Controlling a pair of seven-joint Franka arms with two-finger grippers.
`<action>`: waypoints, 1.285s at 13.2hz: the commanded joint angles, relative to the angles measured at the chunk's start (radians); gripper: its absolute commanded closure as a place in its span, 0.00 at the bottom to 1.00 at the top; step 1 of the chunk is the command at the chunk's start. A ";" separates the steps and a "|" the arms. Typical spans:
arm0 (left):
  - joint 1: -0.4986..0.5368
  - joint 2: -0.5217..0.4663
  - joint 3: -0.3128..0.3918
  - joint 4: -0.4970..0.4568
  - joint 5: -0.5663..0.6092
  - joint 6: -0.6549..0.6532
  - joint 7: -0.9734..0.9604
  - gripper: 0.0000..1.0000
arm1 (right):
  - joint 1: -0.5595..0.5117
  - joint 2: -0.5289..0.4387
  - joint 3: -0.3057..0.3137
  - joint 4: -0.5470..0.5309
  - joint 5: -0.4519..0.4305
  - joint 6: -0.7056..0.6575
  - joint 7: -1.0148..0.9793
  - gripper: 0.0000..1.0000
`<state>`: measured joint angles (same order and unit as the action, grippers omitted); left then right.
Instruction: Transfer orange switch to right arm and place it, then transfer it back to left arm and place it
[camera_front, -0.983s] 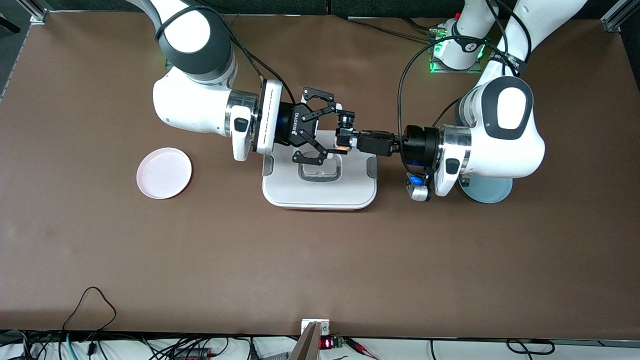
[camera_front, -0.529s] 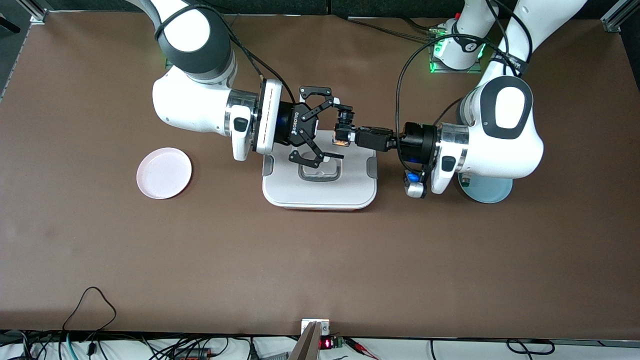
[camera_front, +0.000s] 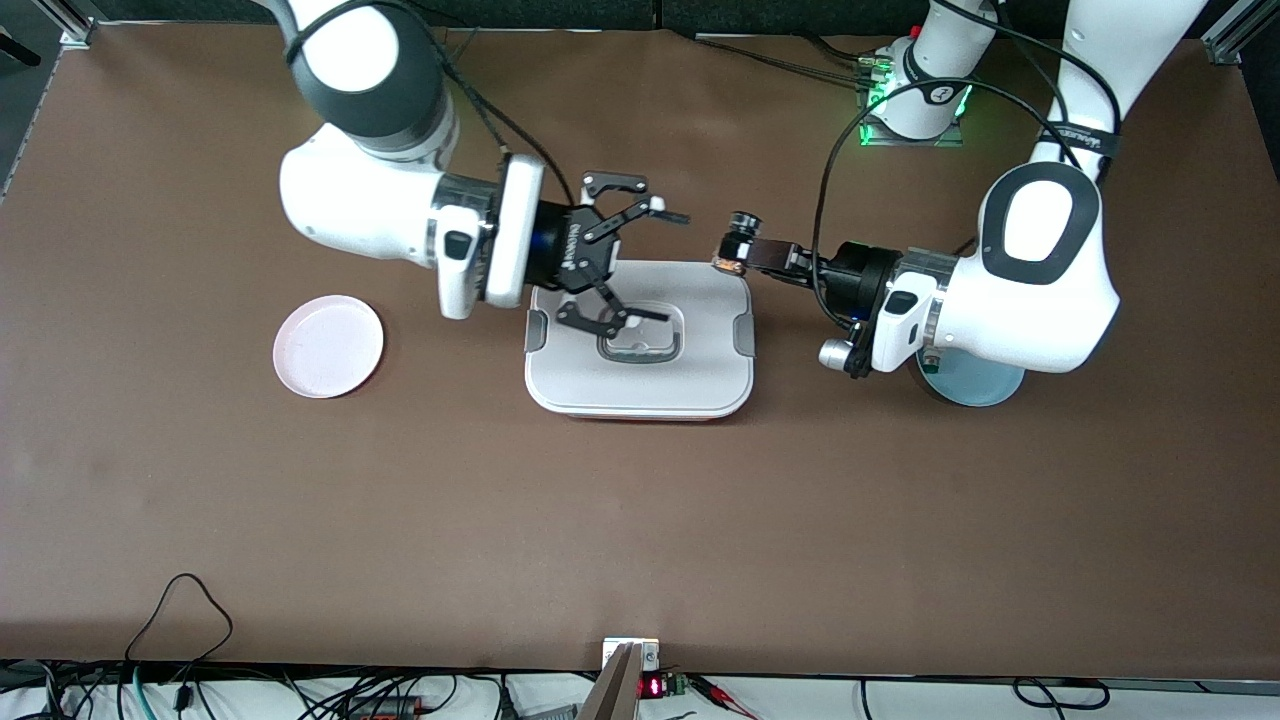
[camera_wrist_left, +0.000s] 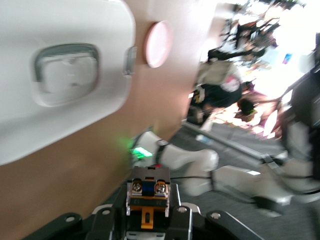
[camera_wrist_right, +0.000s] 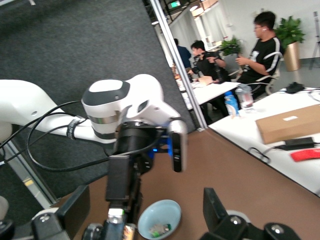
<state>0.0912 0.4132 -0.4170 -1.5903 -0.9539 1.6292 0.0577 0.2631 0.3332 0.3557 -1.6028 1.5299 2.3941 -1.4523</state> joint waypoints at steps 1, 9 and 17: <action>0.030 -0.016 -0.003 -0.008 0.177 -0.057 0.179 0.96 | -0.085 -0.109 0.006 -0.149 -0.016 0.005 -0.003 0.00; 0.122 -0.016 -0.003 0.000 0.698 -0.180 0.695 0.96 | -0.301 -0.160 0.005 -0.189 -0.503 -0.182 0.428 0.00; 0.176 -0.016 -0.002 -0.049 1.086 0.012 1.249 0.98 | -0.334 -0.168 -0.101 -0.071 -1.056 -0.599 1.379 0.00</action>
<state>0.2301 0.4134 -0.4129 -1.5982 0.0834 1.5807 1.1843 -0.0662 0.1722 0.2761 -1.7189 0.5954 1.9007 -0.2255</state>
